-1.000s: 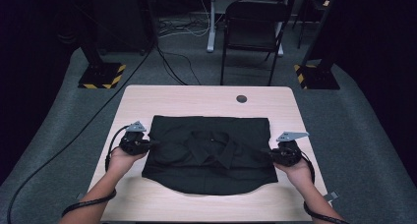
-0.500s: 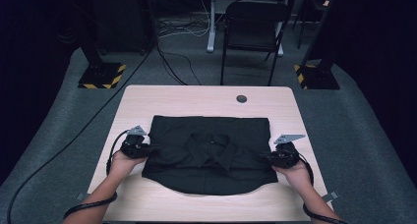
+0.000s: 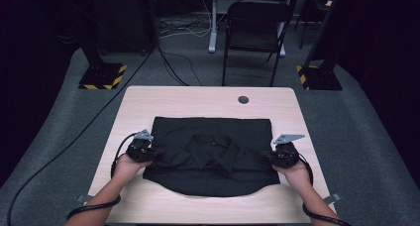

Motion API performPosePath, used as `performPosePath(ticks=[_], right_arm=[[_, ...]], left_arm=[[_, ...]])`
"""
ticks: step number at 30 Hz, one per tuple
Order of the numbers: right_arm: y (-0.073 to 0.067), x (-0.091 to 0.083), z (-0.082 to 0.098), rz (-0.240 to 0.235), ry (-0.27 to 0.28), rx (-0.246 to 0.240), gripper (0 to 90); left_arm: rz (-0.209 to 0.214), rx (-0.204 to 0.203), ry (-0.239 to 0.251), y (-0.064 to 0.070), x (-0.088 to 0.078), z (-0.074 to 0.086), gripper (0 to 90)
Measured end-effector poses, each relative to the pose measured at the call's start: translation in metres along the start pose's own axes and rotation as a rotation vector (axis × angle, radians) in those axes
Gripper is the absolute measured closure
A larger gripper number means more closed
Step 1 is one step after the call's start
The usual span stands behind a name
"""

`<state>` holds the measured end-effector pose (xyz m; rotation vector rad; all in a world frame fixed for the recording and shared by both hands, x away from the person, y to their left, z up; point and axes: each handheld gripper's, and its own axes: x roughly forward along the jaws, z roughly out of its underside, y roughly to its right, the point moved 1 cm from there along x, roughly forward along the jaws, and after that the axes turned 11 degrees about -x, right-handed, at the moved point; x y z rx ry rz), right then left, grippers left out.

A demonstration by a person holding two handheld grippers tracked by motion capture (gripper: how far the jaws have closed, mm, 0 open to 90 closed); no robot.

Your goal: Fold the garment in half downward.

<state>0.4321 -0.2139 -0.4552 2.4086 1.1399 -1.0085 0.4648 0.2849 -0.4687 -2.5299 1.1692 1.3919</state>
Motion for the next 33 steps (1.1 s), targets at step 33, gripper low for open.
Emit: performPosePath(ticks=[33], right_arm=[[-0.025, -0.017, 0.037, -0.072, -0.047, 0.058, 86.6]], left_arm=[[0.031, 0.034, -0.059, 0.016, -0.016, 0.03, 87.4]])
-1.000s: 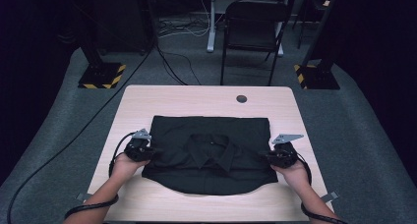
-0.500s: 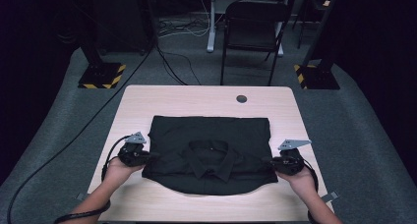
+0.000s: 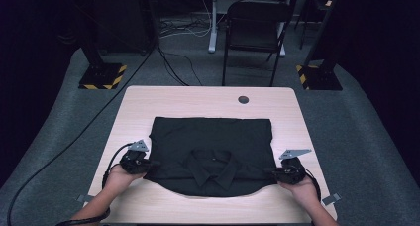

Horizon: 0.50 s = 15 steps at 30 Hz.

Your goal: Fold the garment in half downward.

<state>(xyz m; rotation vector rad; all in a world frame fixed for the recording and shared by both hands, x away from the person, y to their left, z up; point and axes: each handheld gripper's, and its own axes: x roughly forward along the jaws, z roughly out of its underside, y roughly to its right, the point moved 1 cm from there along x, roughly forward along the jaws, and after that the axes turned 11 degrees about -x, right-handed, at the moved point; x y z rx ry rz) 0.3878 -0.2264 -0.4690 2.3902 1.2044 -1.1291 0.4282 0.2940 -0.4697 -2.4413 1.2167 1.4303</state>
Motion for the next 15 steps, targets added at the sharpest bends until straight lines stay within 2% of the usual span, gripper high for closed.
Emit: performPosePath(ticks=[10, 15], right_arm=[[-0.0007, 0.0028, 0.0067, -0.001, -0.021, 0.022, 86.1], [-0.0053, 0.0029, 0.0062, 0.049, -0.056, -0.051, 85.7]], left_arm=[[-0.01, 0.003, 0.003, -0.0004, 0.0072, 0.0039, 85.8], [-0.013, 0.023, 0.0, 0.004, 0.0102, 0.0025, 84.2]])
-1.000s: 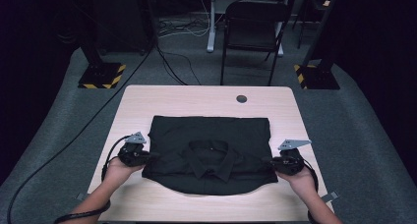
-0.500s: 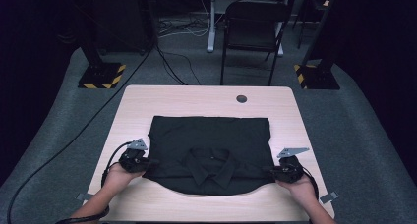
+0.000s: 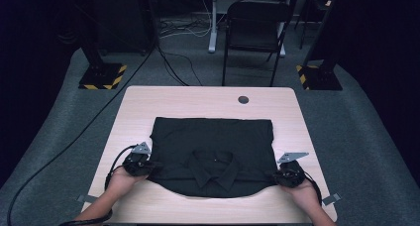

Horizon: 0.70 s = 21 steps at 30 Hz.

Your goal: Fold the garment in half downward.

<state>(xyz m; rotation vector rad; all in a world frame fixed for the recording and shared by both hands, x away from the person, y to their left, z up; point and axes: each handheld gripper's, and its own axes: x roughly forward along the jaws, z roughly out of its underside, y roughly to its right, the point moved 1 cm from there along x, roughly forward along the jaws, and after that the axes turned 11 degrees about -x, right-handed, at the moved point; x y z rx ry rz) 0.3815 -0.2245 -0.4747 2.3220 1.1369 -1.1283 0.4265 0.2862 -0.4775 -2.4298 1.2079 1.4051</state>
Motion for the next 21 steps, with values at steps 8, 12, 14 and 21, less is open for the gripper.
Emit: performPosePath(ticks=[8, 12, 14, 21], right_arm=[[0.011, -0.009, 0.01, 0.032, -0.004, 0.051, 84.5], [0.022, -0.015, 0.016, 0.05, -0.005, 0.091, 83.5], [0.027, -0.018, 0.02, 0.066, -0.004, 0.112, 82.5], [0.047, -0.031, 0.034, 0.124, -0.004, 0.161, 82.1]], left_arm=[[0.017, 0.016, -0.016, 0.014, 0.012, -0.009, 81.5], [0.018, 0.031, -0.029, 0.023, 0.02, -0.017, 80.0], [0.018, 0.041, -0.037, 0.028, 0.025, -0.022, 79.3], [0.041, 0.058, -0.048, 0.046, 0.043, -0.037, 78.3]])
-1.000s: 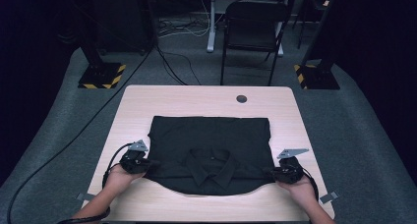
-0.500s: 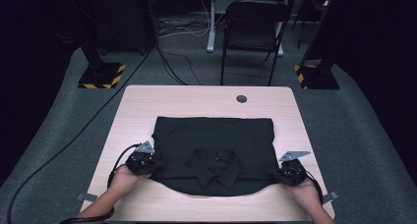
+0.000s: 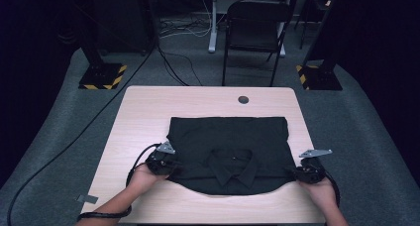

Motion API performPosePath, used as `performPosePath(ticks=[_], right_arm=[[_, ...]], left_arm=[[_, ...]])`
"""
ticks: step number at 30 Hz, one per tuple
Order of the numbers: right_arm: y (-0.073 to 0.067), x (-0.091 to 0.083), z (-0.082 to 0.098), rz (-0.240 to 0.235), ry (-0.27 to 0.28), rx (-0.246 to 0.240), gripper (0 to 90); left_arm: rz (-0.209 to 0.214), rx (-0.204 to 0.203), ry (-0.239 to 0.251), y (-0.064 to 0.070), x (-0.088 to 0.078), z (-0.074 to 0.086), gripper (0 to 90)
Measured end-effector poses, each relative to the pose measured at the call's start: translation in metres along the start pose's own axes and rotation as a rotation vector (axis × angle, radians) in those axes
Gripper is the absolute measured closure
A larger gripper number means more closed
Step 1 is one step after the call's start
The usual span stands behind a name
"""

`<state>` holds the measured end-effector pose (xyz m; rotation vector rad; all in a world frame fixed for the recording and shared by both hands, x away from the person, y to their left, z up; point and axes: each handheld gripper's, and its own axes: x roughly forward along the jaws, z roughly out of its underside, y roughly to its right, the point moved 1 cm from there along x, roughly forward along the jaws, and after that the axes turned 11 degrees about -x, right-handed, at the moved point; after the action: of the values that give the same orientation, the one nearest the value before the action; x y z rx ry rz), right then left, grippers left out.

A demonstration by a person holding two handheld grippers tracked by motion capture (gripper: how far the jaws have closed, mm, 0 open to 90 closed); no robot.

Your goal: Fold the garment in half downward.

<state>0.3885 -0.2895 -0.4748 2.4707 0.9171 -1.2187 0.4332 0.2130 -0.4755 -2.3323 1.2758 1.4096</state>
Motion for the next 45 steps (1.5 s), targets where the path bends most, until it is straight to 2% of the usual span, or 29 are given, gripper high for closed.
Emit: performPosePath(ticks=[7, 10, 15, 19, 22, 26, 28, 30, 32, 36, 39, 42, 44, 45], right_arm=[[0.019, -0.009, 0.009, 0.034, -0.003, 0.046, 81.8], [0.024, -0.012, 0.011, 0.052, -0.011, 0.048, 81.8], [0.031, -0.018, 0.015, 0.071, -0.029, 0.046, 81.6], [0.033, -0.021, 0.018, 0.092, -0.043, 0.036, 80.4], [0.033, -0.022, 0.018, 0.11, -0.045, 0.029, 77.9], [0.03, -0.022, 0.018, 0.136, -0.044, 0.02, 74.4], [0.03, -0.022, 0.019, 0.156, -0.043, 0.019, 69.3], [0.029, -0.022, 0.02, 0.166, -0.039, 0.015, 67.2], [0.028, -0.022, 0.02, 0.189, -0.041, 0.009, 62.2], [0.027, -0.022, 0.021, 0.228, -0.04, 0.012, 51.7], [0.028, -0.022, 0.022, 0.243, -0.039, 0.02, 46.9], [0.03, -0.022, 0.022, 0.272, -0.044, 0.044, 34.8], [0.031, -0.022, 0.023, 0.278, -0.048, 0.065, 32.9], [0.031, -0.022, 0.023, 0.278, -0.047, 0.058, 32.6]], left_arm=[[0.03, 0.009, -0.009, 0.012, 0.014, -0.013, 78.3], [0.043, 0.011, -0.01, 0.016, 0.019, -0.016, 78.3], [0.07, -0.009, 0.004, 0.021, 0.025, -0.02, 78.3], [0.077, 0.003, 0.006, 0.025, 0.028, -0.021, 78.0], [0.102, -0.011, 0.017, 0.024, 0.028, -0.02, 75.8], [0.139, -0.004, 0.022, 0.024, 0.028, -0.018, 65.9], [0.152, -0.012, 0.026, 0.025, 0.027, -0.018, 57.8], [0.156, -0.001, 0.037, 0.026, 0.026, -0.018, 50.9], [0.149, 0.003, 0.054, 0.027, 0.022, -0.02, 44.1], [0.12, -0.015, 0.102, 0.025, 0.013, -0.024, 30.4], [0.097, -0.028, 0.116, 0.022, 0.01, -0.025, 24.9], [0.088, -0.044, 0.123, 0.019, 0.009, -0.026, 22.1], [0.078, -0.048, 0.123, 0.018, 0.009, -0.027, 19.9], [0.076, -0.05, 0.125, 0.018, 0.009, -0.027, 19.3]])
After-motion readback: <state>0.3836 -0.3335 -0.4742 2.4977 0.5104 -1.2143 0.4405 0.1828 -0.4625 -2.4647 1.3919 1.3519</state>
